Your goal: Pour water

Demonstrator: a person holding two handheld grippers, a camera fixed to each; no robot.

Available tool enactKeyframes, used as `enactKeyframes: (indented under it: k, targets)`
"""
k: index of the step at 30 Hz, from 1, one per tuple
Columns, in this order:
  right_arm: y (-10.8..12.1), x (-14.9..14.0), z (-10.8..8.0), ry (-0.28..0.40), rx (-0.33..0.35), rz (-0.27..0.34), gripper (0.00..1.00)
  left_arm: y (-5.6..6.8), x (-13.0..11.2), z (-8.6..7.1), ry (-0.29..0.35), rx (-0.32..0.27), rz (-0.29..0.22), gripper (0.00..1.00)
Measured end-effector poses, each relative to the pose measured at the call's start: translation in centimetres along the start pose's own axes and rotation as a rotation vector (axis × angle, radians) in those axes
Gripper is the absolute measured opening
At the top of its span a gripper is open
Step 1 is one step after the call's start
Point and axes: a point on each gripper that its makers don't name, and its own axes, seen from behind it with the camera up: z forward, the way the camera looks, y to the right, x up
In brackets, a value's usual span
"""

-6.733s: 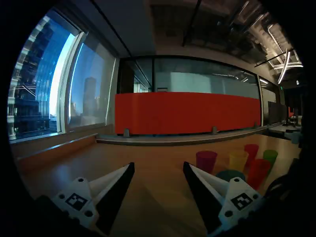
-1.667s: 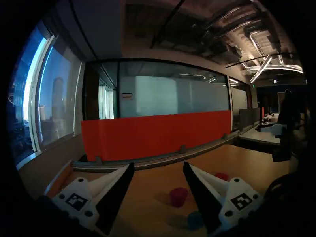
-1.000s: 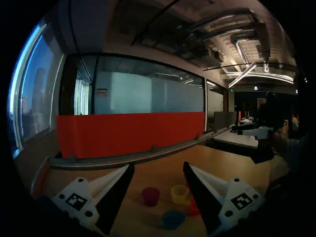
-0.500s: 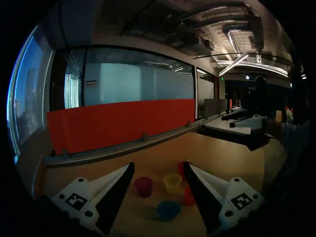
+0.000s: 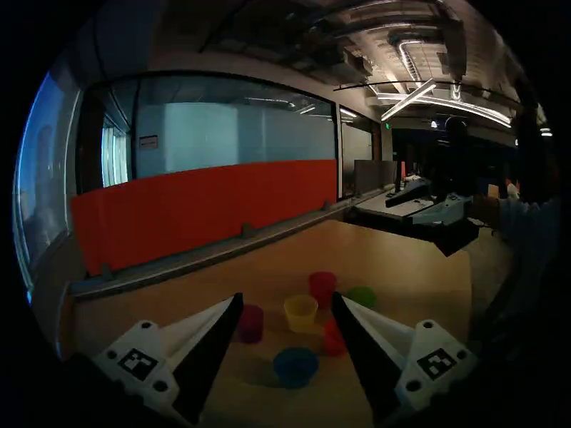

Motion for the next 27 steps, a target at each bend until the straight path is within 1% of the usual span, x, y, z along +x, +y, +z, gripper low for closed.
enactKeyframes:
  k: [5, 12, 20, 27]
  targets:
    - [-0.4, -1.0, 0.3, -0.024, 0.015, -0.006, 1.0, 0.5, -1.7, 0.8, -0.041, -0.012, 0.012, 0.91]
    - [-0.7, -3.1, 1.3, -0.06, 0.034, -0.003, 1.0, 0.9, -4.1, 1.7, -0.082, -0.021, 0.014, 0.91]
    - [-0.9, -6.4, 2.6, -0.12, 0.049, -0.003, 1.0, 1.0, -7.3, 2.7, -0.134, -0.028, 0.008, 0.91]
    - [-1.1, -9.6, 3.6, -0.171, 0.059, 0.001, 1.0, 1.0, -10.1, 3.3, -0.174, -0.034, -0.015, 0.91]
